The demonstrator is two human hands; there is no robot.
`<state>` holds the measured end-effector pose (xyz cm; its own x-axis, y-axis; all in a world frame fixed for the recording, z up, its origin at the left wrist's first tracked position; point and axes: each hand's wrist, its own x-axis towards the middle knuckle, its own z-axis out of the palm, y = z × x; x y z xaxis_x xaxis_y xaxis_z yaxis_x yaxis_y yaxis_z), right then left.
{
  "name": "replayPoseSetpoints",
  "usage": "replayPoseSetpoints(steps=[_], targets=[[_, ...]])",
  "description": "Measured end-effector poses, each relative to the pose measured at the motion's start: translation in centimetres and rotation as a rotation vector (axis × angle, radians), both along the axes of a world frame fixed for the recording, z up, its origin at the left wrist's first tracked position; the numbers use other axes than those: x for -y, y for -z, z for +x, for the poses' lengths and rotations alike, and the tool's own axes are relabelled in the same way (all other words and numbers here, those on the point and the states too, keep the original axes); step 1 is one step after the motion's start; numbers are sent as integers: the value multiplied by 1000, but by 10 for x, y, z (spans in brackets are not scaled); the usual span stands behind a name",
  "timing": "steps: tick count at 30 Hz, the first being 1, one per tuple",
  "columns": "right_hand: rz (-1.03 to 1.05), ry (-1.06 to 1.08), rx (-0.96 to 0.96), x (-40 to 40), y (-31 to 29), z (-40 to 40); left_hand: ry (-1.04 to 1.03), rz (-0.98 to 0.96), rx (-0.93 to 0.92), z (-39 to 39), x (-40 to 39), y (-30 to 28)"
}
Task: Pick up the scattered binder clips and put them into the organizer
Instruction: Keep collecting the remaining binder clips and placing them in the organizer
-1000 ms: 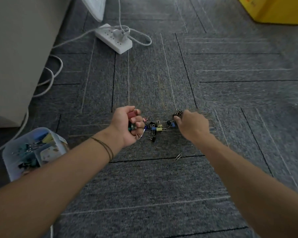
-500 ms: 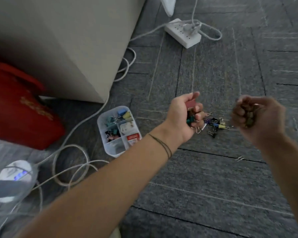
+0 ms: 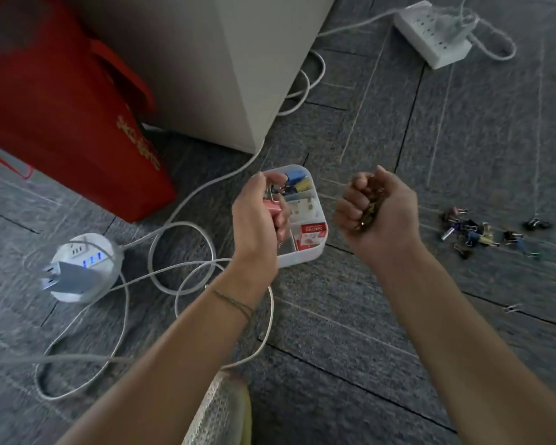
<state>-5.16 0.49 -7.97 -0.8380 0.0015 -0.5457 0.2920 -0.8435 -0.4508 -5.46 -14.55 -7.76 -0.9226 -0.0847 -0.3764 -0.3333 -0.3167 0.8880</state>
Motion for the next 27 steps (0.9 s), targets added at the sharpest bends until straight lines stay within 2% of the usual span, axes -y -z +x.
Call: replayPoseSetpoints(steps=[4,14,27], targets=[[0,-44,2,23,0,0,-61,-144,-115,6,14,11],[122,-97,-16,32,-2,1,-77,-289,-210,2,6,18],[183,-106,14,34,-4,6,-40,-374,-249,6,7,21]])
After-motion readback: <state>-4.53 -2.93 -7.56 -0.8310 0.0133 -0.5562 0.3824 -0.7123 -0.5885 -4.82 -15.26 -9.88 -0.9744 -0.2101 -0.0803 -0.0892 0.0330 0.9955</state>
